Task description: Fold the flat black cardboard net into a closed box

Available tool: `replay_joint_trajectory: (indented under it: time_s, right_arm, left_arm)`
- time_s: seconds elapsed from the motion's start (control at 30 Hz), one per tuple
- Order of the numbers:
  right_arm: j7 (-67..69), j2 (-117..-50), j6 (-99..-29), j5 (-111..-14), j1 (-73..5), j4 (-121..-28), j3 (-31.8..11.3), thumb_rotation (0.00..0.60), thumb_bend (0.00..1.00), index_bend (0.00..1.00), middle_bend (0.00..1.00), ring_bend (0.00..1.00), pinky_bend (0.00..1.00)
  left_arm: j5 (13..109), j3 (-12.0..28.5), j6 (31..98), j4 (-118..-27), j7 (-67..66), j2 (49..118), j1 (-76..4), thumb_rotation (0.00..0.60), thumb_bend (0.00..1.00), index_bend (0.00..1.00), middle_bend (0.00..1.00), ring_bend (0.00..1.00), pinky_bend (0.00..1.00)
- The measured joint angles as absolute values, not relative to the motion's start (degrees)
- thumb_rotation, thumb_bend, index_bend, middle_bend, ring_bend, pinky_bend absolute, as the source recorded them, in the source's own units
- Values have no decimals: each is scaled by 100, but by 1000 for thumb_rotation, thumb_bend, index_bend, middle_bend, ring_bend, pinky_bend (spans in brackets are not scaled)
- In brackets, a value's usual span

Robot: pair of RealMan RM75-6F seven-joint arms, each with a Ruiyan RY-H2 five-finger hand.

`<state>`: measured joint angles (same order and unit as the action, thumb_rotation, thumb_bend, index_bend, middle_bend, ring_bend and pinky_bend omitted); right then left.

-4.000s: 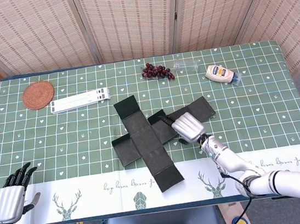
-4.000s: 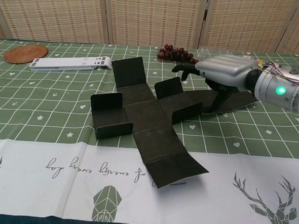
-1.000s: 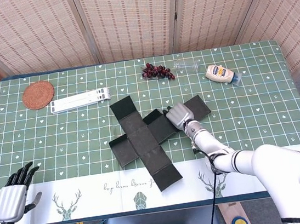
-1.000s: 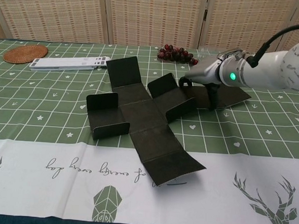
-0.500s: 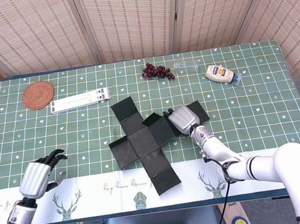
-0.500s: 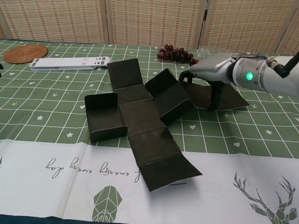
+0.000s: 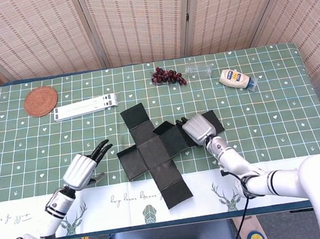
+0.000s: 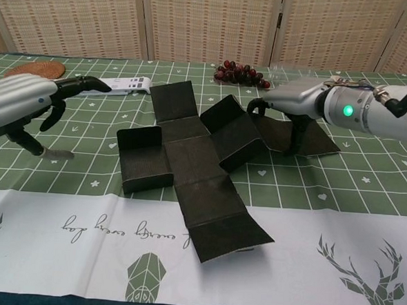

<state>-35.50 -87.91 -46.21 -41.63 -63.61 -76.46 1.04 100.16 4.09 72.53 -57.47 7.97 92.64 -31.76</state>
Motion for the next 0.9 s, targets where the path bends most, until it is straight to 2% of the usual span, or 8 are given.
replay_joint_trajectory:
  time_s: [0.43, 0.9]
  right_arm:
    - [-3501, -8791, -4623, -4389, -6165, -7696, -30, 600, 366, 315, 324, 799, 1000]
    - [-3422, -8900, -4553, -4555, -6032, -7543, -183, 600, 366, 322, 333, 800, 1000]
  left_arm:
    - [9921, 317, 6909, -4082, 750, 10479, -3764, 600, 169, 70, 74, 696, 907]
    - [9654, 312, 7041, -3604, 1140, 11065, -4044, 600, 169, 76, 74, 696, 907]
